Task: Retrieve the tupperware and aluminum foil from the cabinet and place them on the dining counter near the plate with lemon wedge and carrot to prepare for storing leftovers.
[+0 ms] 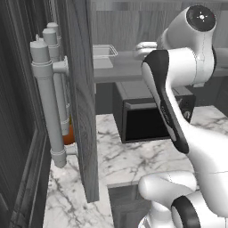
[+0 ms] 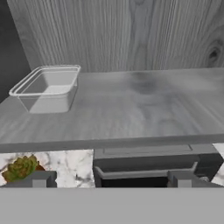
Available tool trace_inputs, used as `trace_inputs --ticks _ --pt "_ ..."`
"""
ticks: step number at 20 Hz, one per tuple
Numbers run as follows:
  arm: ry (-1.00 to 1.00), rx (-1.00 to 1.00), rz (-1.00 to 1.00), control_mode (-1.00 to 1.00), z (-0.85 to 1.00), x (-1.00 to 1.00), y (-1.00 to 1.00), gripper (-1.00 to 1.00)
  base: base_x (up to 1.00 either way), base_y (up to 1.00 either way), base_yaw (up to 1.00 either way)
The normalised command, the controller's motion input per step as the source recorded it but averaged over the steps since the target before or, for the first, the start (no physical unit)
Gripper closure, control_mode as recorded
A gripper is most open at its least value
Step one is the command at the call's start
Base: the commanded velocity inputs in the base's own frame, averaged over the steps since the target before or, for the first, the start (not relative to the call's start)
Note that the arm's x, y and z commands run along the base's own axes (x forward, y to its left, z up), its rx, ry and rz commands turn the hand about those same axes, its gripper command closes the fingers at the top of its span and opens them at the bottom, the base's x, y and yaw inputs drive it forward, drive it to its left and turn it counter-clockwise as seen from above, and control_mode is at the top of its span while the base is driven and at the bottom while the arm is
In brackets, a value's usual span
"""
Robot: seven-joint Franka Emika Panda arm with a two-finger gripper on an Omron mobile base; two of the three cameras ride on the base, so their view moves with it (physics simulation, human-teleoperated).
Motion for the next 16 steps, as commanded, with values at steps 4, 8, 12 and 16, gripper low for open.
trace_inputs --ticks 4,8,12,16 --pt "0.0 0.0 0.0 -1.0 0.0 0.7 0.12 -1.0 0.0 0.0 0.0" --pt "0.0 -0.03 0.0 -1.0 -0.01 0.7 0.23 -1.0 0.0 0.0 0.0" --pt "0.0 -0.03 0.0 -1.0 -0.04 0.72 0.25 -1.0 0.0 0.0 0.0" --pt "0.0 -0.01 0.0 -1.0 -0.13 0.72 0.2 -1.0 0.0 0.0 0.0"
